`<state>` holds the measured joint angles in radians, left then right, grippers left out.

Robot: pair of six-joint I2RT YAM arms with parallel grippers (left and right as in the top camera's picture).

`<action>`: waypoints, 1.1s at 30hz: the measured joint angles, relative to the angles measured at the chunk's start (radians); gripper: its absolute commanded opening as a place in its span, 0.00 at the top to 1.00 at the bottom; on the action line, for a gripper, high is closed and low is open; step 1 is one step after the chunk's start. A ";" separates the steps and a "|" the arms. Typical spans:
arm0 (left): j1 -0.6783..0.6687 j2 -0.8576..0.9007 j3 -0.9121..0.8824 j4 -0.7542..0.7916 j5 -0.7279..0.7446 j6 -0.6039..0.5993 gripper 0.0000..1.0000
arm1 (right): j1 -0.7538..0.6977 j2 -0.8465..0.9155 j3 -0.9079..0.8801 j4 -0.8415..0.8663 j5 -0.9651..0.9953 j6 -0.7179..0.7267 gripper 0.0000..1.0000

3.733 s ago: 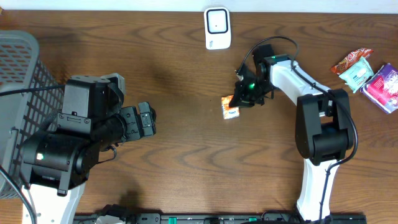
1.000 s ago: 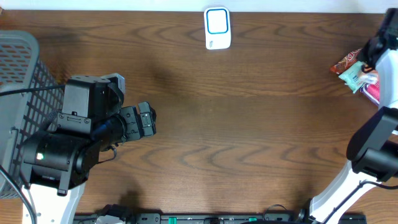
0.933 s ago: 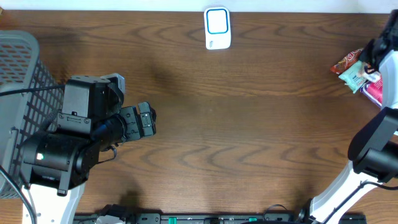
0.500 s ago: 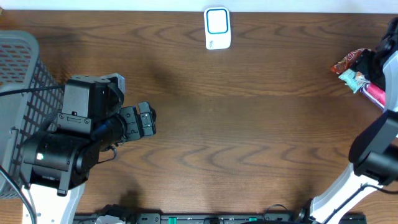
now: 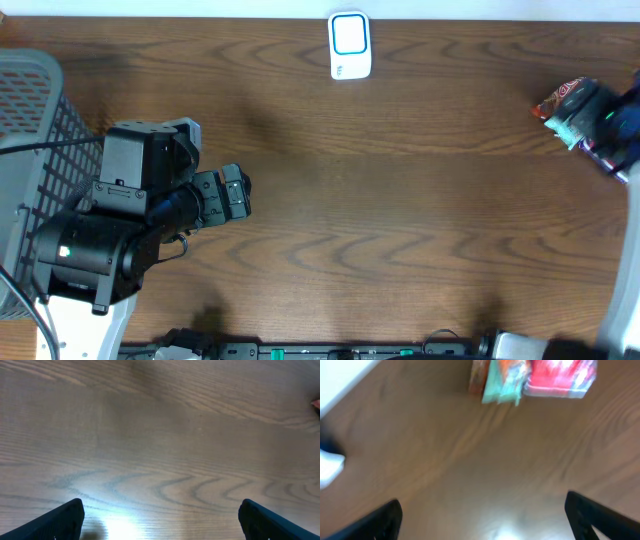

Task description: Scan the item barcode

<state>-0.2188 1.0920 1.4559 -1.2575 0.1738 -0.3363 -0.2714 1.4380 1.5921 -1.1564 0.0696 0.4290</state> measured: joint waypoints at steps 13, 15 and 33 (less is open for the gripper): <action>0.000 0.000 -0.001 0.000 0.000 0.000 0.02 | 0.122 -0.605 -0.417 -0.103 -0.168 0.000 0.01; 0.000 0.000 -0.001 0.000 0.000 0.000 0.02 | 0.122 -0.656 -0.420 -0.158 -0.182 0.000 0.01; 0.000 0.000 -0.001 0.000 0.000 0.000 0.02 | 0.122 -0.740 -0.425 -0.303 -0.204 0.000 0.01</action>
<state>-0.2188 1.0920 1.4551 -1.2575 0.1734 -0.3363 -0.1490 0.6983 1.1675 -1.4590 -0.1349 0.4290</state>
